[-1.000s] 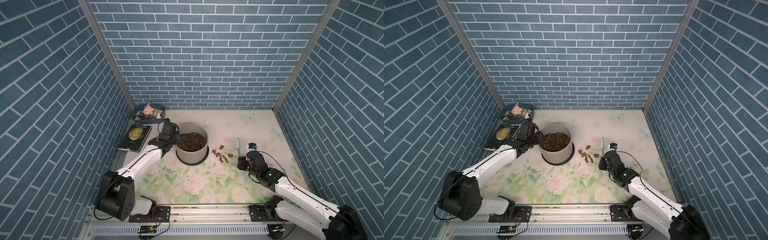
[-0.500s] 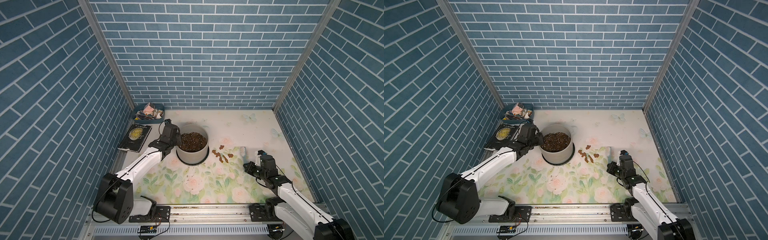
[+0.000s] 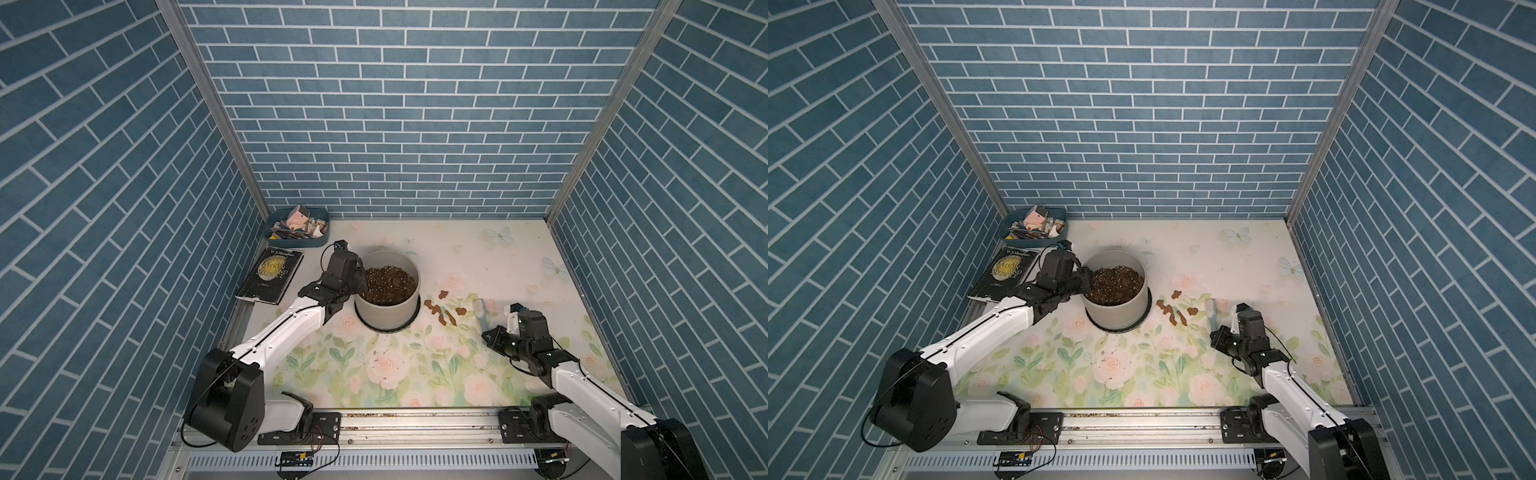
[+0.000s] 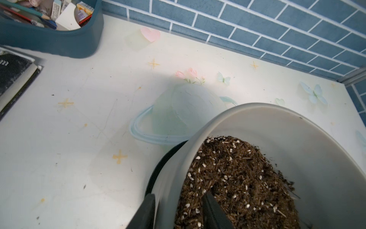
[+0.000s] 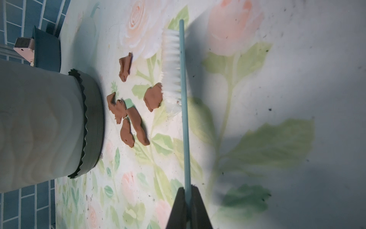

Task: Scrub the dried mud off the ceramic pot
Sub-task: Place the brush at the center of the board, then reset both arms

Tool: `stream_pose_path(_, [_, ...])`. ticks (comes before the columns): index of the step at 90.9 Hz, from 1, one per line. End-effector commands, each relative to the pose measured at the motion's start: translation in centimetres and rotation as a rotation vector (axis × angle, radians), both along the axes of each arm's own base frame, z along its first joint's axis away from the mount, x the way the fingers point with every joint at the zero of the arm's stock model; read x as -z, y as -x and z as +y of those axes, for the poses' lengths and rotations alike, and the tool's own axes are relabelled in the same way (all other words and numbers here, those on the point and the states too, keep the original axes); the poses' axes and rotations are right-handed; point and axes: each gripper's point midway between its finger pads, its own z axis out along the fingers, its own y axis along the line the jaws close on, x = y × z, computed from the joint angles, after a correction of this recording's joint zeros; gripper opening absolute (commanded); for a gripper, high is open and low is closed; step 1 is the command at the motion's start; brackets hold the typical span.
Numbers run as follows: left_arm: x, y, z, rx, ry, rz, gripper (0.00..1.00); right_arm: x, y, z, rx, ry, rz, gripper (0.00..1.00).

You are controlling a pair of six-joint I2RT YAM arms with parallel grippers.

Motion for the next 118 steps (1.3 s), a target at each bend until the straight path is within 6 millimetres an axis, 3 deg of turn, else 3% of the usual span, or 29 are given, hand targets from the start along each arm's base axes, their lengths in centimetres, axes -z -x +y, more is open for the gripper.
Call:
stream_pose_path(1, [0.5, 1.2, 0.2, 0.013, -0.031, 0.045, 0.54, 1.9, 1.2, -1.2, 0.045, 0.042, 0.071, 0.08])
stream_pose_path(14, [-1.8, 1.5, 0.5, 0.013, -0.031, 0.004, 0.61, 2.3, 1.6, -2.6, 0.088, 0.110, 0.087, 0.31])
stream_pose_path(17, [-2.5, 1.6, 0.7, 0.011, -0.031, -0.011, 0.62, 2.2, 1.6, -2.8, 0.096, 0.124, 0.085, 0.47])
stream_pose_path(19, [-2.9, 1.7, 0.8, 0.008, -0.031, -0.020, 0.62, 1.9, 1.5, -2.9, 0.097, 0.129, 0.076, 0.53])
stream_pose_path(29, [-5.5, 2.0, 1.4, -0.010, -0.029, -0.072, 0.62, -0.3, 0.6, -2.8, 0.081, 0.132, -0.013, 0.55])
stream_pose_path(44, [-10.4, 2.9, 3.3, -0.071, -0.034, -0.202, 0.72, -5.9, -0.9, -2.7, 0.062, 0.140, -0.197, 0.67])
stream_pose_path(46, [-11.0, 3.0, 3.8, -0.093, -0.043, -0.222, 0.74, -6.5, -1.1, -3.0, 0.068, 0.154, -0.211, 0.72])
stream_pose_path(49, [-11.9, 3.2, 5.0, -0.144, -0.061, -0.256, 0.79, -7.2, -1.5, -3.9, 0.106, 0.196, -0.216, 0.93])
stream_pose_path(51, [-12.5, 3.3, 5.9, -0.189, -0.075, -0.278, 0.83, -7.7, -1.8, -4.8, 0.146, 0.235, -0.224, 0.98])
stream_pose_path(62, [-15.8, 4.4, 9.9, -0.381, -0.127, -0.396, 0.99, -11.0, -3.3, -9.6, 0.374, 0.412, -0.284, 1.00])
stream_pose_path(74, [-17.9, 5.4, 13.0, -0.527, -0.189, -0.514, 1.00, -16.0, -5.6, -10.6, 0.456, 0.438, -0.455, 1.00])
stream_pose_path(81, [-17.4, 5.5, 14.6, -0.622, -0.247, -0.520, 1.00, -17.2, -6.7, -10.9, 0.485, 0.458, -0.479, 1.00])
stream_pose_path(89, [-14.8, 4.5, 15.8, -0.645, -0.297, -0.501, 1.00, -17.4, -8.3, -10.9, 0.476, 0.517, -0.472, 0.99])
stream_pose_path(102, [-10.1, 2.9, 18.0, -0.712, -0.379, -0.494, 1.00, -15.7, -11.3, -10.6, 0.397, 0.649, -0.389, 0.97])
stream_pose_path(108, [-7.2, 1.9, 19.2, -0.730, -0.430, -0.474, 1.00, -15.0, -11.5, -13.0, 0.533, 0.732, -0.337, 0.96])
stream_pose_path(118, [-1.6, 0.7, 20.6, -0.733, -0.470, -0.393, 1.00, -15.5, -10.0, -16.4, 0.726, 0.698, -0.509, 0.99])
